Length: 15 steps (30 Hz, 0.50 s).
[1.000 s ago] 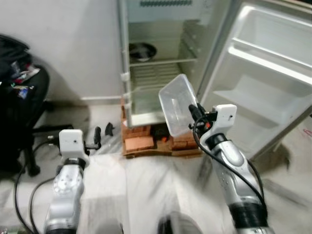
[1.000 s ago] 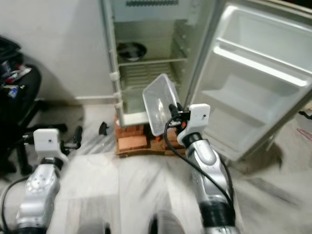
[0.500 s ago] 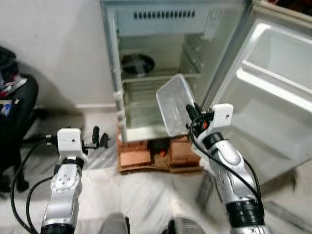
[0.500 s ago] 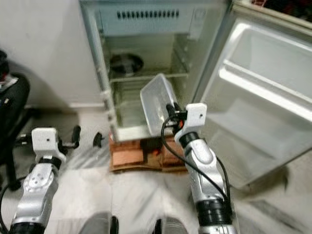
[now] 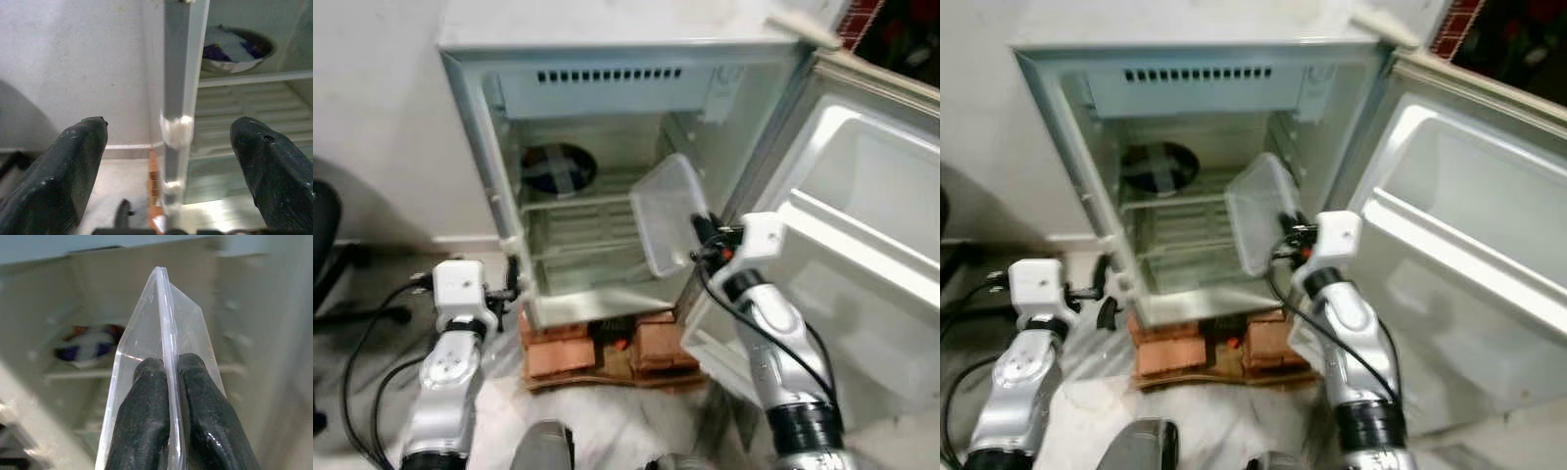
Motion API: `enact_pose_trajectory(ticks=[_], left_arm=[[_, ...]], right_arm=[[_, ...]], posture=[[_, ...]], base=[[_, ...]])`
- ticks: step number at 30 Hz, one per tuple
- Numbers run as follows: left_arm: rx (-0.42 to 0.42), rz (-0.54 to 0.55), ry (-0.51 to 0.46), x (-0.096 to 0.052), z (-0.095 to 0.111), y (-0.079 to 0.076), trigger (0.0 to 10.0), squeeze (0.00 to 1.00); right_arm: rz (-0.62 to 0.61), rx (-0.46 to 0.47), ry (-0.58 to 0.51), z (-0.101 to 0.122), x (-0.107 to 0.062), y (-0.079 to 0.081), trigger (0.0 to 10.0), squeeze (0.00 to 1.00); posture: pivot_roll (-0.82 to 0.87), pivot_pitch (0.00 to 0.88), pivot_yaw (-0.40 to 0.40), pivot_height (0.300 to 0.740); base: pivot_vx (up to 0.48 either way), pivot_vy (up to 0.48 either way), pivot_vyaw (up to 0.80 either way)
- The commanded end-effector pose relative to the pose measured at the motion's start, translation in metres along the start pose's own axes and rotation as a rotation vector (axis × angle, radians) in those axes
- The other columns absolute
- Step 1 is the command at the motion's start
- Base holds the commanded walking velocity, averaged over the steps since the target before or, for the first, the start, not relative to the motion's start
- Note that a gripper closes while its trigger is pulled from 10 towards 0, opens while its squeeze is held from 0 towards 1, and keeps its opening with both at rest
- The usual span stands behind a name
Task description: Restocking fridge
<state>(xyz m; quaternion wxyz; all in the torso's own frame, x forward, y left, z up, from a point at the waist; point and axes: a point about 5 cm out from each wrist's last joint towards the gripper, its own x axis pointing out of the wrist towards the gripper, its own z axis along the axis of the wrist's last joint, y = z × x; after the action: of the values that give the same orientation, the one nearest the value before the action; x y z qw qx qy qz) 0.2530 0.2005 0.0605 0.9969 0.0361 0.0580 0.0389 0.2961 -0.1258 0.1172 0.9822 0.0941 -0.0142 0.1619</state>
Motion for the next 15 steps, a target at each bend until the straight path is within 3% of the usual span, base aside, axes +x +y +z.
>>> enact_pose_trajectory(ticks=[1, 15], left_arm=[[-0.009, -0.019, 0.001, 0.0006, 0.0009, -0.0066, 10.0, 0.0], [-0.017, 0.0, 0.035, -0.0017, -0.0027, -0.0042, 10.0, 0.0]], right_arm=[[-0.041, -0.012, 0.005, -0.0005, -0.0069, -0.012, 10.0, 0.0], [-0.013, -0.022, 0.003, -0.0012, -0.0038, -0.0086, 10.0, 0.0]], posture=[[0.08, 0.095, -0.067, 0.74], [0.09, 0.103, -0.069, 0.74]], base=[[0.0, 0.0, 0.0], [0.0, 0.0, 0.0]])
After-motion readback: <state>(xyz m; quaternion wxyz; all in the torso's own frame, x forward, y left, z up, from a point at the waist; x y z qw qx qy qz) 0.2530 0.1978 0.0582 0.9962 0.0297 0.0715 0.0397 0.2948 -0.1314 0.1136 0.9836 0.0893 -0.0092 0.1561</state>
